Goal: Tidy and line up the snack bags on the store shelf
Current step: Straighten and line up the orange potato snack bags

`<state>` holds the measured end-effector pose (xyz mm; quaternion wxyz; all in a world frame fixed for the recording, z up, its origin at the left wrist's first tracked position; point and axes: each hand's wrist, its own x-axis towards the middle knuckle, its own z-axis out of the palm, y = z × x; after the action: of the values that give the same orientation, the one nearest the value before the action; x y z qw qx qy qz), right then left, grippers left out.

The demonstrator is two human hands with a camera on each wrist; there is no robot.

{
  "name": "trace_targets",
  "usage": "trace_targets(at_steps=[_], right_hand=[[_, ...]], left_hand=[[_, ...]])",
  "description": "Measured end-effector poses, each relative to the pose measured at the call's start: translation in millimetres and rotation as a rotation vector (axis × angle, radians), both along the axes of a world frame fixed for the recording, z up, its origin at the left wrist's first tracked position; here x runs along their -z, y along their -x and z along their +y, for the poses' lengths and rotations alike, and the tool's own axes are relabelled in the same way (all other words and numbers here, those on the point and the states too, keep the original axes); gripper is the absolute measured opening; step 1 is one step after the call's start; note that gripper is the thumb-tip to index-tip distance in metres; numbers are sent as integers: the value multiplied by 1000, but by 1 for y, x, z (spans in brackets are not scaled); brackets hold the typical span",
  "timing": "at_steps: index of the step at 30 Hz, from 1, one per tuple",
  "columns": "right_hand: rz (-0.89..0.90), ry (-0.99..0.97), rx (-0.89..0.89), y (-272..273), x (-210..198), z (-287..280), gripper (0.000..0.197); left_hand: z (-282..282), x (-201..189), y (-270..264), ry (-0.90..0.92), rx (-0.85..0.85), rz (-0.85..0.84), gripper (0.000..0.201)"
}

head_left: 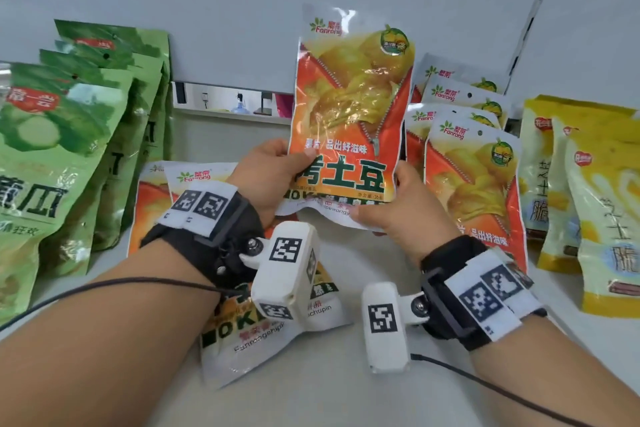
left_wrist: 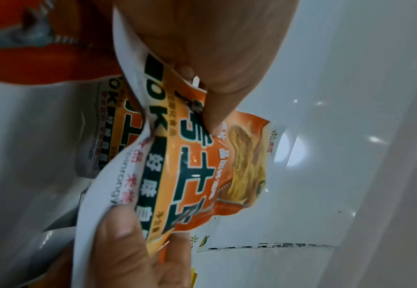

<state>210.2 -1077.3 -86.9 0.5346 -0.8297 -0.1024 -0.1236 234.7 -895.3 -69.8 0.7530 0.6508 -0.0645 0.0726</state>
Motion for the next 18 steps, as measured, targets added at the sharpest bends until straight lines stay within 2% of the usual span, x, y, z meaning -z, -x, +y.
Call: trace_targets(at_steps=[3, 8, 11, 15, 18], right_hand=[[-50, 40, 16, 2, -4, -1, 58], [-68, 23, -31, 5, -6, -3, 49], [-65, -116, -65, 5, -7, 0, 41], [-36, -418, -55, 3, -11, 0, 15], [0, -443, -35, 2, -9, 0, 11]], left_hand=[[-3, 2, 1, 53, 19, 15, 10], [-1, 4, 1, 106, 49, 28, 23], [1, 4, 3, 115, 99, 25, 17], [0, 2, 11, 132, 201, 33, 9], [-1, 2, 12, 191, 186, -25, 10]])
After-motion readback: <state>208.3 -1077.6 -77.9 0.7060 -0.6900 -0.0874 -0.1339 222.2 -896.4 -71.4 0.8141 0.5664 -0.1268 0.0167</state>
